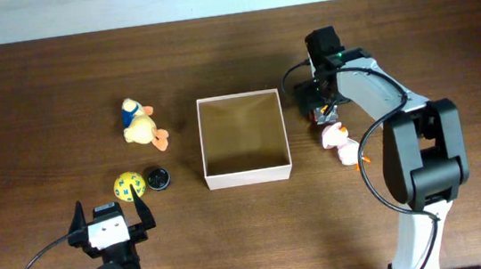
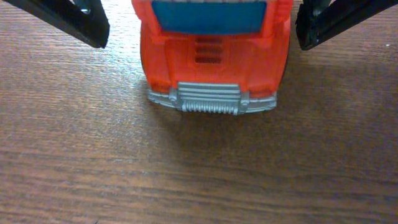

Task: Pack container
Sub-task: 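Move the right gripper over the red toy truck, then close the right gripper on the red toy truck and lift, then carry the truck left and lower it into the box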

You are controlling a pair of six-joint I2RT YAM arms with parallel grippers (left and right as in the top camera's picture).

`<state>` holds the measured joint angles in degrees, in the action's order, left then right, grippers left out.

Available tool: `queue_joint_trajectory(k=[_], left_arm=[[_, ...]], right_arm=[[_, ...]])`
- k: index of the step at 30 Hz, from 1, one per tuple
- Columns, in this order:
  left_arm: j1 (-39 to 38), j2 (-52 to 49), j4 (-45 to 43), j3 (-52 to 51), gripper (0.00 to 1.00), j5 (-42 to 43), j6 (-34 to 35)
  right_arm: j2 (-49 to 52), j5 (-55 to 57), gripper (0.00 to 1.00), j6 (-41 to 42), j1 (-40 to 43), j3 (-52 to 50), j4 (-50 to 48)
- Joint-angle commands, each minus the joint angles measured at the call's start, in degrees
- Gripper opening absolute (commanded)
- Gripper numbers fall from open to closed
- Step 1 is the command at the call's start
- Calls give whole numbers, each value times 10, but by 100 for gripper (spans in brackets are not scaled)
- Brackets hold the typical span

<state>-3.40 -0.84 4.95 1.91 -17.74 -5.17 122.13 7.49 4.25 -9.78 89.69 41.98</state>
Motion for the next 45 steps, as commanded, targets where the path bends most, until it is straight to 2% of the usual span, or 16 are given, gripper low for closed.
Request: queue_joint_trajectory(k=[1,4,7,12,18,27,40,45], left_arm=[[3,5,0,-5,99,6,-9],[3,5,0,-5,99,6,-9],[3,5,0,-5,99,6,-9],[3,5,0,-5,99,6,-9],[3,5,0,-5,99,6,-9],[3,5,0,-5,99,6,-9],[3,5,0,-5,99,6,-9],[3,5,0,-5,99,6,-9]], right_arm=[[2,5,97,10,2,1,6],[2,5,92,12,1,1,13],[2,5,80,12,2,1,22],[2,5,74,12,2,1,30],[1,0,58,12,1,4,40],[-30,-2,57,11,1,44,64],[-90,3,54,-10,-2,157,165],[-125,-4,54,-66,-27,189,196]])
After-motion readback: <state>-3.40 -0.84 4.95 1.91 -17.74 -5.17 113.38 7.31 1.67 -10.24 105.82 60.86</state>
